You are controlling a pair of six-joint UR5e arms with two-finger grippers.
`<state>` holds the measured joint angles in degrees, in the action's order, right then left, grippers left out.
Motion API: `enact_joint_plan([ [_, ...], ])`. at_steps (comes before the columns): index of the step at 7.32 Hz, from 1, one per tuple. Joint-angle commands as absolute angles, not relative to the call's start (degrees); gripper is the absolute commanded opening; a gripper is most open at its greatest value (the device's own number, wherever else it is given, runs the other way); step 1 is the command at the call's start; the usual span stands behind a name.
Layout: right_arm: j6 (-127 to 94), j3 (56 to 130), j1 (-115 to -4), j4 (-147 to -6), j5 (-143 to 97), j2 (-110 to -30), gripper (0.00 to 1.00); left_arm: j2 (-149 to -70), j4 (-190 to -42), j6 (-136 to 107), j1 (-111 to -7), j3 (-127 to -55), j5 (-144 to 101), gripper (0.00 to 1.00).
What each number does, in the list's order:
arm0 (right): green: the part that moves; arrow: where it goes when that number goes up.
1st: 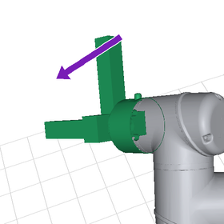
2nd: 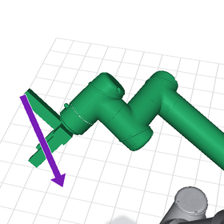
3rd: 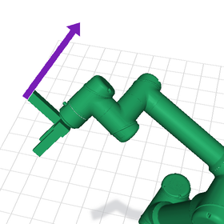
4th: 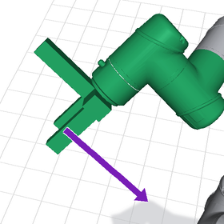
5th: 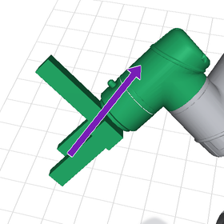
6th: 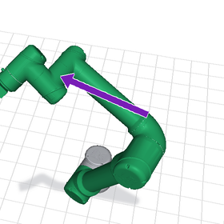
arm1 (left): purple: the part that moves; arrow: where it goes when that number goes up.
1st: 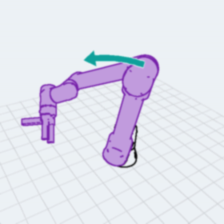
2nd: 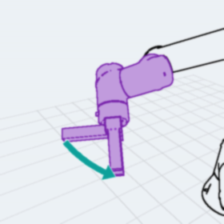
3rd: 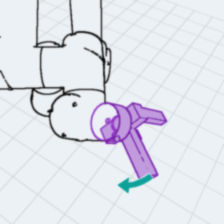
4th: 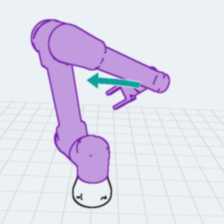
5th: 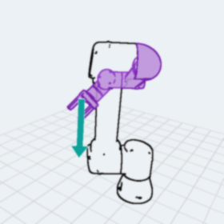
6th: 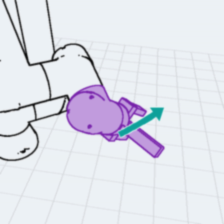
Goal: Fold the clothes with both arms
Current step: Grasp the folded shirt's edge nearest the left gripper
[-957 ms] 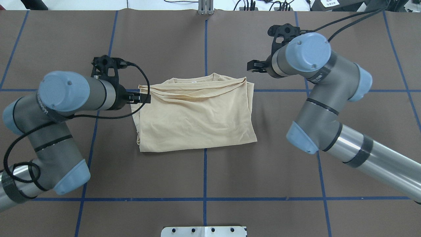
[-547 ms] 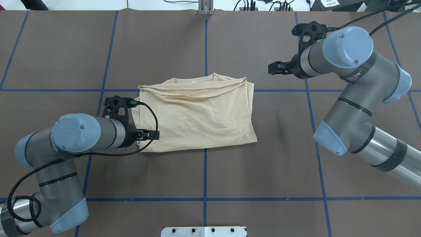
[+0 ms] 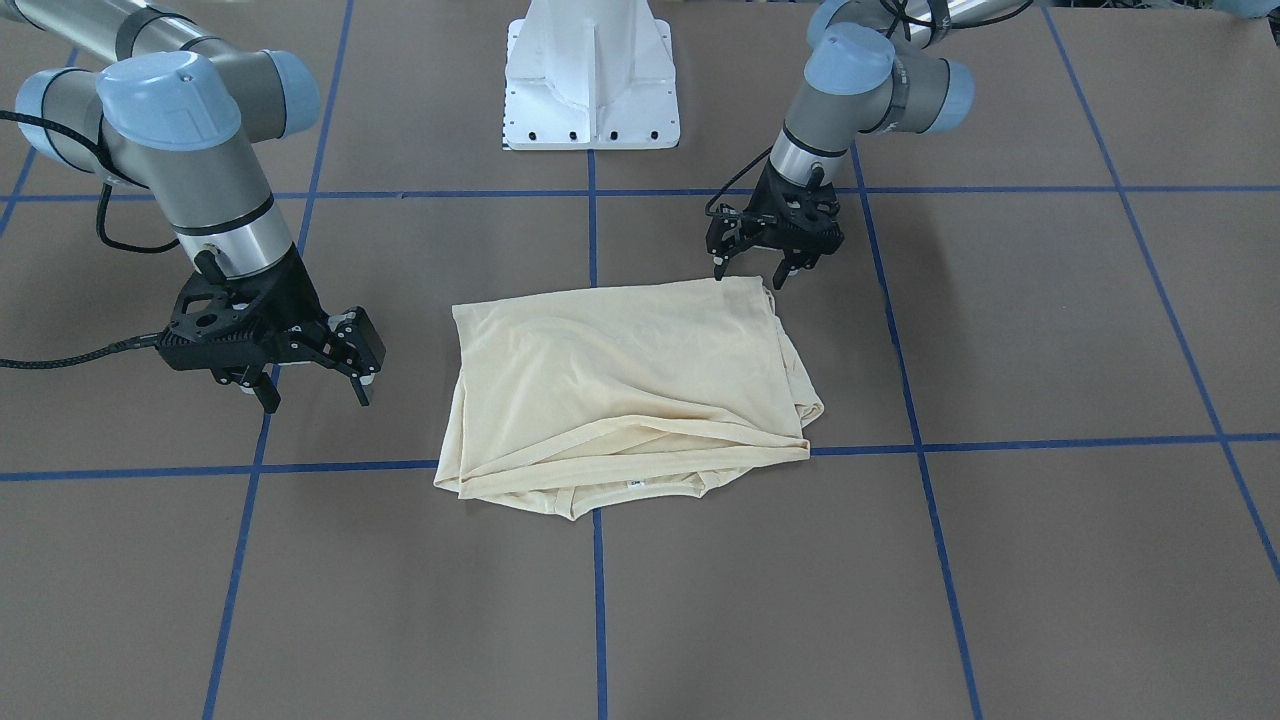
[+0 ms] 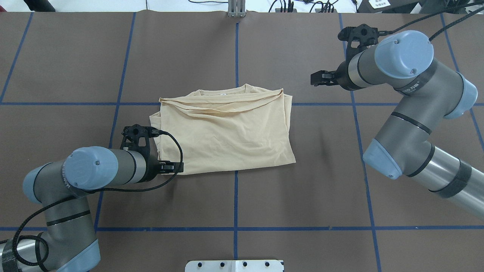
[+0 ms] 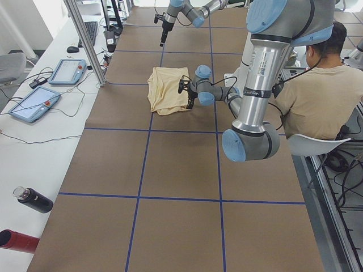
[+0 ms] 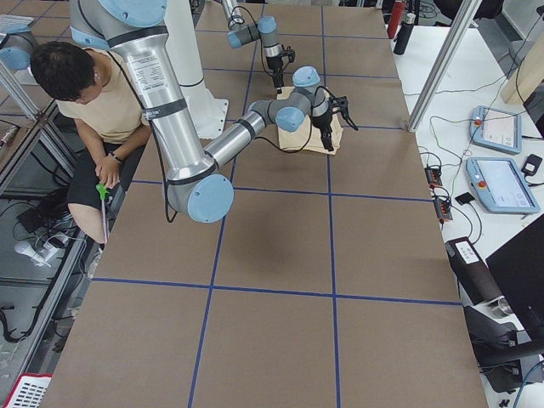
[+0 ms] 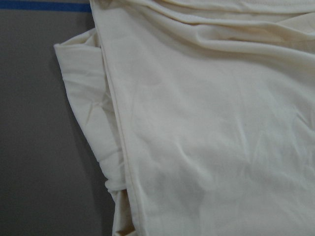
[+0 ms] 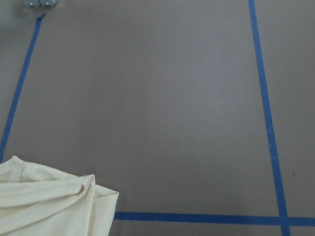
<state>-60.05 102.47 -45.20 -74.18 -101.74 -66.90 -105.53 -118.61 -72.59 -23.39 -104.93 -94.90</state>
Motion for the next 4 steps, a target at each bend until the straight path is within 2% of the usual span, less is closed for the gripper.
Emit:
enact_joint_plan([
  [1,-60.03,102.39,-45.09,-74.18,-101.69,-66.88,1.0,-105.82,-118.65,-72.51,-23.29,-103.98,-94.92,0.55],
  [2,-60.03,102.39,-45.09,-74.18,-101.6,-66.88,1.0,-105.73,-118.74,-72.34,-23.29,-103.63,-94.92,0.55],
  [3,-60.03,102.39,-45.09,-74.18,-101.6,-66.88,1.0,-105.91,-118.74,-72.25,-23.29,-103.28,-94.92,0.5],
  [4,-60.03,102.39,-45.09,-74.18,-101.6,-66.8,1.0,-105.91,-118.74,-72.25,-23.29,-103.36,-94.92,0.19],
])
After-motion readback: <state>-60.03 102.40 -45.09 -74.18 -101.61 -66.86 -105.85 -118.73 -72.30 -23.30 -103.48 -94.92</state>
